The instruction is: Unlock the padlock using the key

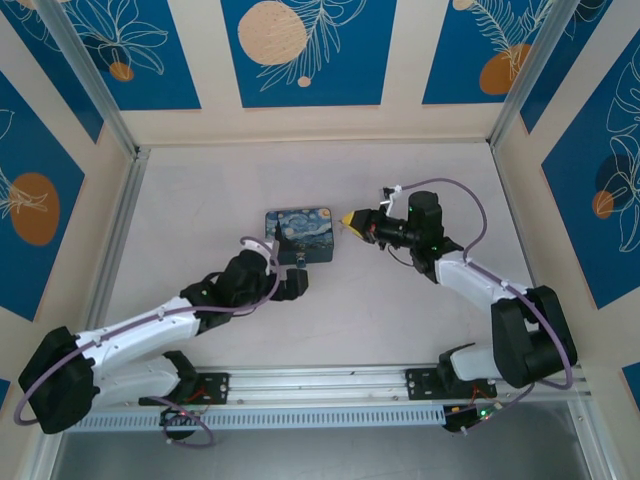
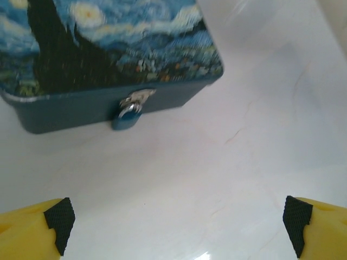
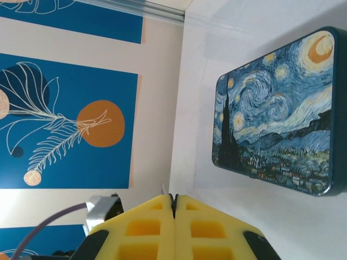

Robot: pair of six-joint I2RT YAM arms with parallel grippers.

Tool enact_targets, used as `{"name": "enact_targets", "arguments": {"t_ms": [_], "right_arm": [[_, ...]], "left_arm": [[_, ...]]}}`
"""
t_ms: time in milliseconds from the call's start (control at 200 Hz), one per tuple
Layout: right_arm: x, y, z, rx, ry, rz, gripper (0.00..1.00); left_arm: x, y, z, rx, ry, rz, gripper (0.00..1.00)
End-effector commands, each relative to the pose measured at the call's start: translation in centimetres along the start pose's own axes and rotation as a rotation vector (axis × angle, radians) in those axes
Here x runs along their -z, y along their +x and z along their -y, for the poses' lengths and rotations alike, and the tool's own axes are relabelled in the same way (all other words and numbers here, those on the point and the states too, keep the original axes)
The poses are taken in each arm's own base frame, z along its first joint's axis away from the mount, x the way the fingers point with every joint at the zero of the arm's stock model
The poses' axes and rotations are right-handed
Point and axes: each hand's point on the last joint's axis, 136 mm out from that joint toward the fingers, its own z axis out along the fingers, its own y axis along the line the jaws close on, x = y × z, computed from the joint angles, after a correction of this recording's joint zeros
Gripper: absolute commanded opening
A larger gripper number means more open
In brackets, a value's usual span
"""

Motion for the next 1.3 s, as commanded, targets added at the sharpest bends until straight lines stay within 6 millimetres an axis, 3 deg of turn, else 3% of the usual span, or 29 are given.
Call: {"name": "enact_targets", "arguments": {"t_ms": [0, 295, 495, 805, 930, 1050, 1295], "right_arm": [[-1.0, 0.0, 0.9, -0.015, 0.023, -0.057, 0.0], [-2.6, -0.7, 2.4, -0.069, 0.041, -0.082, 0.0], [-3.2, -1.5, 2.9, -0.102, 0.051, -0.057, 0.0], [-5.2, -1.0, 2.5, -0.105, 0.06, -0.078, 0.0], [-6.1, -1.0, 3.2, -0.114, 0.084, -0.086, 0.0], [-6.8, -1.2, 4.4, -0.136, 0.107, -0.084, 0.0], [-7.6, -1.3, 6.9, -0.172, 0.157, -0.089, 0.0]], "left_arm": [[-1.6, 0.2, 0.6, -0.098, 0.041, -0.007, 1.0], [-7.3, 1.0, 0.8, -0.135, 0.069, 0.014, 0.96], [-8.8, 0.7, 0.0, -0.171, 0.027, 0.051, 0.95], [-10.6, 0.7, -1.7, -0.218, -0.042, 0.068, 0.94], [-11.5, 0.1, -1.9, -0.221, -0.042, 0.073, 0.94], [-12.5, -0.3, -1.4, -0.224, -0.015, 0.066, 0.94], [-12.9, -1.6, 1.8, -0.189, 0.139, 0.058, 0.93]]}}
